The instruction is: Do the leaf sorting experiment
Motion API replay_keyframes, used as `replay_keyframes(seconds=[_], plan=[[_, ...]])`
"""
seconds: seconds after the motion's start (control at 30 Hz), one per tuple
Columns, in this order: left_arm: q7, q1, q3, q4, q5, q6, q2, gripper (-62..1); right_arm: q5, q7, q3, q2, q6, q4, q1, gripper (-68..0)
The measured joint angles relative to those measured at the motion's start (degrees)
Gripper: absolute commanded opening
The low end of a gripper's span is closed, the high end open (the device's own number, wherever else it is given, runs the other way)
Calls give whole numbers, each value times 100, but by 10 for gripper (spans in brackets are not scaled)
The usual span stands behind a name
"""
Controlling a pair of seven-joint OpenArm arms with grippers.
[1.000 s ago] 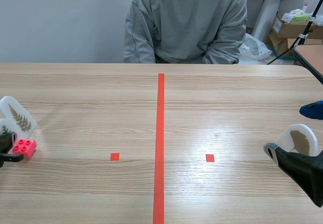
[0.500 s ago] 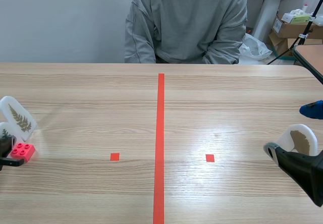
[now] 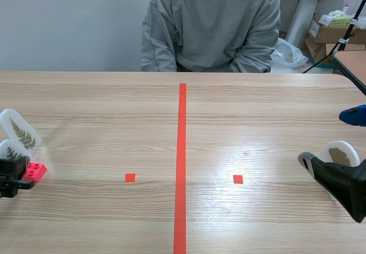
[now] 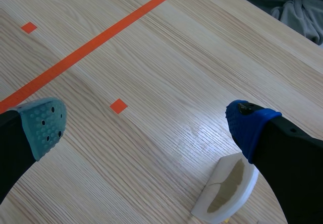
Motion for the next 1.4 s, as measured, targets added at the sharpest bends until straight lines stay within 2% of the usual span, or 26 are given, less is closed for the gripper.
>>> replay_keyframes(seconds=[0.13,0.4,0.6,0.7,1.0,1.13,1.33,1.4], plan=[[2,-2,0,0,0,0,0,-118,0,0,0,0,0,0,0,-8],[7,-2,0,0,-2,0,-2,10,0,-4,0,0,0,0,0,-8],[28,26,0,26,-2,0,-133,14,0,-28,0,0,0,0,0,-8],[92,201,0,334,-2,13,-240,14,0,-28,0,0,0,0,0,-8],[254,1141,0,2387,-48,15,-407,14,0,-46,0,0,0,0,0,-8],[476,1567,0,3261,-68,-103,-413,14,0,-50,0,0,0,0,0,-8],[717,2068,0,4378,-619,-468,-426,14,0,-68,0,0,0,0,0,-8],[743,2168,0,4583,-656,-605,-439,14,-2,-68,0,0,0,0,0,-8]])
